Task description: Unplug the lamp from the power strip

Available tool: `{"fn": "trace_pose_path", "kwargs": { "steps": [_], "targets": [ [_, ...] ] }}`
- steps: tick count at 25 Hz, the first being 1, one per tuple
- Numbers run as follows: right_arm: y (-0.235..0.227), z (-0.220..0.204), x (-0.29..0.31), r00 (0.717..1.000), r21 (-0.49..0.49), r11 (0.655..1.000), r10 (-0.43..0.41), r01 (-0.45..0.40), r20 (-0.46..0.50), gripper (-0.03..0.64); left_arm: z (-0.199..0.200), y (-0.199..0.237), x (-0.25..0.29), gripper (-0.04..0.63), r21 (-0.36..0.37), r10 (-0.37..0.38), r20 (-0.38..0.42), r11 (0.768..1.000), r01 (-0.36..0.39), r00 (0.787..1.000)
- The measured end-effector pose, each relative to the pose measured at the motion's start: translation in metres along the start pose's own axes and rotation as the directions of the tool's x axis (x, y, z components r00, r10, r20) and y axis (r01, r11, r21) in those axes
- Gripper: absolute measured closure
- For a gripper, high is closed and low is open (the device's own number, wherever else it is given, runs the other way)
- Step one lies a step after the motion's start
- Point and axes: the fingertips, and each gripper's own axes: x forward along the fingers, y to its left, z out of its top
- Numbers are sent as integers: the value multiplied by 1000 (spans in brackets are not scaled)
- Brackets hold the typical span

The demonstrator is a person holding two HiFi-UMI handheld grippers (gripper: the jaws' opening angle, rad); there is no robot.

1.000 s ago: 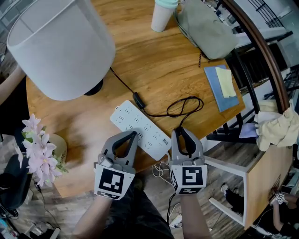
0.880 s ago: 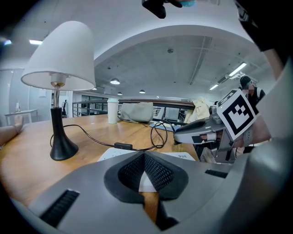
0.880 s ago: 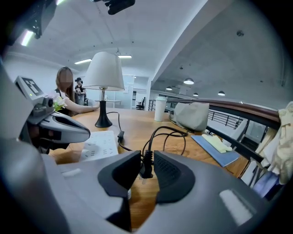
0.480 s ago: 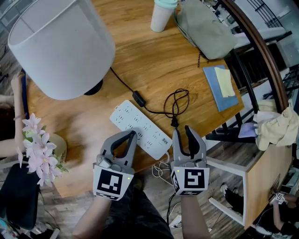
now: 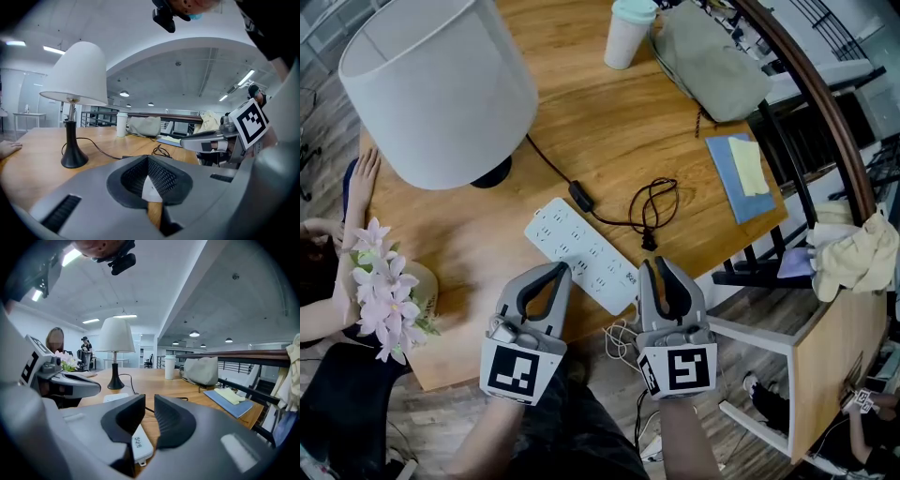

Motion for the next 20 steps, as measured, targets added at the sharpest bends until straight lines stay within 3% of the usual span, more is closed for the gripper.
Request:
{"fn": "trace_pose_path", "kwargs": {
  "steps": [7, 20],
  "targets": [
    [12, 18, -18, 997, 54, 998, 35, -39, 67, 607, 13, 1, -17, 598, -42, 51, 60, 998, -48, 997],
    [32, 57, -64, 984, 80, 989, 109, -121, 140, 609, 57, -25, -53, 598, -51, 60, 156, 997, -53, 986]
  ]
}}
